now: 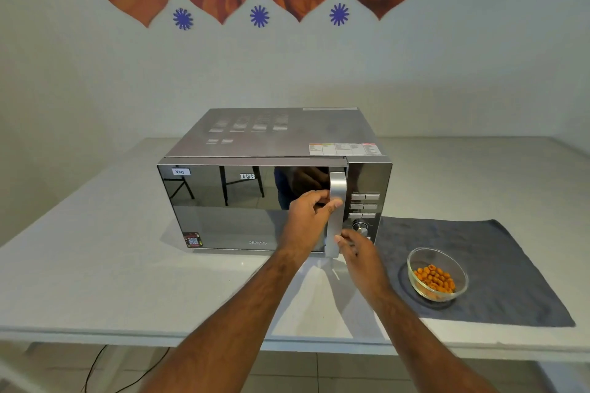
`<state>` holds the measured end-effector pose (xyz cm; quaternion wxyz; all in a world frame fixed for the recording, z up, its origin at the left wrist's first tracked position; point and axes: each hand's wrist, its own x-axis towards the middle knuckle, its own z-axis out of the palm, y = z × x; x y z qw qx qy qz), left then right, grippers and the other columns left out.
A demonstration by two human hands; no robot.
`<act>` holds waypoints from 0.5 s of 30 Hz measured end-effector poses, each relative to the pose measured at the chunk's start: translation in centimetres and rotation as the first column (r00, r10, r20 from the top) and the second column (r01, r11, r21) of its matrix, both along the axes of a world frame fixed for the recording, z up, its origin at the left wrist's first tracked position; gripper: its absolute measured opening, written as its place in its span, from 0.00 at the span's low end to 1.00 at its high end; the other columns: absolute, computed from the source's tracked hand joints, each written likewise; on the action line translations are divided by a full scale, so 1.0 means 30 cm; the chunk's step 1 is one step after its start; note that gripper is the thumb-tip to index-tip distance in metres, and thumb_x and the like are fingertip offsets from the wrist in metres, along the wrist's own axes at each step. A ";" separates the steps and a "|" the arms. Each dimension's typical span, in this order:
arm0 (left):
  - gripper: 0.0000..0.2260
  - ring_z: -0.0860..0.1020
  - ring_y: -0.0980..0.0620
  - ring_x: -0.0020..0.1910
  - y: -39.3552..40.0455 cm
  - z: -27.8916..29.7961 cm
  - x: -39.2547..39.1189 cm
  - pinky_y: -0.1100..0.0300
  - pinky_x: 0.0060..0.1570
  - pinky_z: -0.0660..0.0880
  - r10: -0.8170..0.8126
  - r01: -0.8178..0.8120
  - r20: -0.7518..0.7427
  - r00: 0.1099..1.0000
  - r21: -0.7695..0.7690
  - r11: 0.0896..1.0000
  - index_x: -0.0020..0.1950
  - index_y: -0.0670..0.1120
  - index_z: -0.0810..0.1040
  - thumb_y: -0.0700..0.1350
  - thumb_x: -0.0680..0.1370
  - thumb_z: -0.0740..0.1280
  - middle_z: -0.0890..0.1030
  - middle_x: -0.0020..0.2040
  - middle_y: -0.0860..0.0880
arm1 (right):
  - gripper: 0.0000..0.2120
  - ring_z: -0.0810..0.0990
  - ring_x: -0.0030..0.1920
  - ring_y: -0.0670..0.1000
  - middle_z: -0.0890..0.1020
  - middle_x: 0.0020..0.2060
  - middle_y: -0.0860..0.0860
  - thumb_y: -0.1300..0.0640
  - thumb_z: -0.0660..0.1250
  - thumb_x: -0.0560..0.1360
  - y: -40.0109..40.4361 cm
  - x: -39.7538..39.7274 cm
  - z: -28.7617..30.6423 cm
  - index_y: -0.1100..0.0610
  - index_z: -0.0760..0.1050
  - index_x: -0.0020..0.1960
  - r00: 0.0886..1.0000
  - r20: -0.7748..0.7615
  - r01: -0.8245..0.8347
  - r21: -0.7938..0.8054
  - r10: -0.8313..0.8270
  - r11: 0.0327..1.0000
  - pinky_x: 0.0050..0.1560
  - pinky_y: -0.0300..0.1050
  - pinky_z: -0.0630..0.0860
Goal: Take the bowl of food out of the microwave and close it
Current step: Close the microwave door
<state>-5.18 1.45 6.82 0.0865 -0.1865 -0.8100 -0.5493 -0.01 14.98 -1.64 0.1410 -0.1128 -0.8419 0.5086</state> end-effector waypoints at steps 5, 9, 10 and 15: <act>0.19 0.78 0.58 0.55 0.013 0.009 -0.007 0.79 0.50 0.70 0.029 -0.030 -0.024 0.999 -0.026 0.999 0.70 0.47 0.81 0.52 0.81 0.72 0.84 0.62 0.51 | 0.16 0.82 0.58 0.49 0.83 0.60 0.49 0.45 0.64 0.83 -0.004 -0.014 -0.003 0.52 0.78 0.66 1.000 0.016 0.025 -0.028 -0.024 0.999 0.59 0.41 0.76; 0.18 0.79 0.57 0.56 0.023 0.019 -0.014 0.74 0.55 0.74 0.027 -0.028 -0.017 0.999 -0.033 0.999 0.70 0.47 0.81 0.52 0.81 0.72 0.84 0.62 0.50 | 0.17 0.82 0.60 0.50 0.83 0.63 0.50 0.45 0.62 0.84 0.001 -0.021 0.011 0.52 0.77 0.69 0.999 0.015 0.039 -0.016 -0.039 0.999 0.64 0.49 0.79; 0.18 0.79 0.57 0.56 0.022 0.017 -0.017 0.75 0.54 0.73 0.028 -0.029 -0.014 1.000 -0.029 0.999 0.70 0.47 0.81 0.52 0.81 0.72 0.84 0.62 0.50 | 0.18 0.82 0.61 0.50 0.82 0.64 0.50 0.45 0.62 0.84 0.003 -0.023 0.008 0.51 0.77 0.69 0.999 0.017 0.036 -0.018 -0.036 0.999 0.64 0.50 0.79; 0.18 0.78 0.59 0.56 0.024 0.006 -0.013 0.81 0.49 0.69 0.037 -0.037 -0.013 0.999 -0.045 0.998 0.70 0.47 0.81 0.52 0.81 0.72 0.84 0.62 0.51 | 0.17 0.81 0.61 0.48 0.82 0.64 0.50 0.46 0.62 0.84 -0.004 -0.011 0.005 0.51 0.76 0.69 0.999 0.025 0.032 -0.018 -0.032 0.999 0.59 0.42 0.76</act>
